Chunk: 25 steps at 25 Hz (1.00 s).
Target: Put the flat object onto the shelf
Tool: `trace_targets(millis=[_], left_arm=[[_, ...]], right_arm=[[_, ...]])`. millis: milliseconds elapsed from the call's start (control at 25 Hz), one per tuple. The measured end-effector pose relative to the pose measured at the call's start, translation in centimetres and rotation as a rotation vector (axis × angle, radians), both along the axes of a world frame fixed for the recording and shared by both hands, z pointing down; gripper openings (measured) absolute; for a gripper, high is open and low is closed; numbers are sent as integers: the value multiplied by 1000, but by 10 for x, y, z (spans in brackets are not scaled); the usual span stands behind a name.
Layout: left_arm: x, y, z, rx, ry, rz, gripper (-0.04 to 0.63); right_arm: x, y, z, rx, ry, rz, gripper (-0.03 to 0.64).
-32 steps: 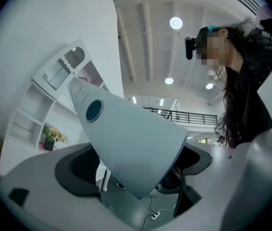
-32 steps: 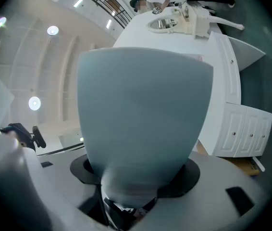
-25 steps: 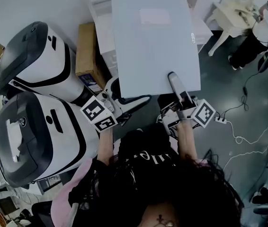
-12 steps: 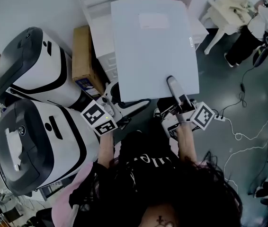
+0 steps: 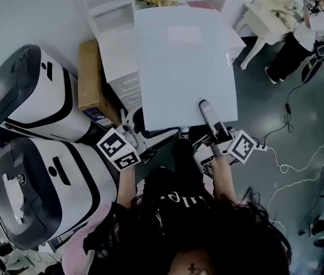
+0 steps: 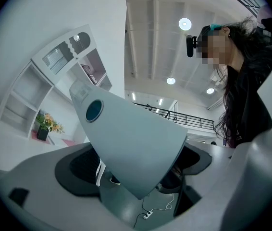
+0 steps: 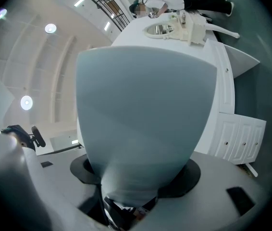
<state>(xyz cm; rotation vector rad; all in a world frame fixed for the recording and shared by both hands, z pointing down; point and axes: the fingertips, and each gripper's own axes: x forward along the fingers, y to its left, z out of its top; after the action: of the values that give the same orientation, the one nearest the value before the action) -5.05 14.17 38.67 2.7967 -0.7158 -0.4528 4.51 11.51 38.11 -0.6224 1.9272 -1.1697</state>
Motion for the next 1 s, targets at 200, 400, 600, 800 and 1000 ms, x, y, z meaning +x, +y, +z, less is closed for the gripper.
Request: trace_targets(millis=[200,400,600,800,1000], left_arm=[[11,-53,1,-6,-11,-24,472],[32,-119,-9,5,-16,-43,472],[65,-184,-24,6,-20,-80,472],[91,-231,-32,17,-33,-108,472],[119,-264,-35,12,-43,-148,472]], right_arm=[[10,-55,3,-9,-11,-26,304],[31,-123,-4,-8,-19,-45,304],[63,-191,-21,1,-22,-80,304],[87,-241,-29,17,-25,-112,304],[114,-278,-31,17,-39,-148,304]])
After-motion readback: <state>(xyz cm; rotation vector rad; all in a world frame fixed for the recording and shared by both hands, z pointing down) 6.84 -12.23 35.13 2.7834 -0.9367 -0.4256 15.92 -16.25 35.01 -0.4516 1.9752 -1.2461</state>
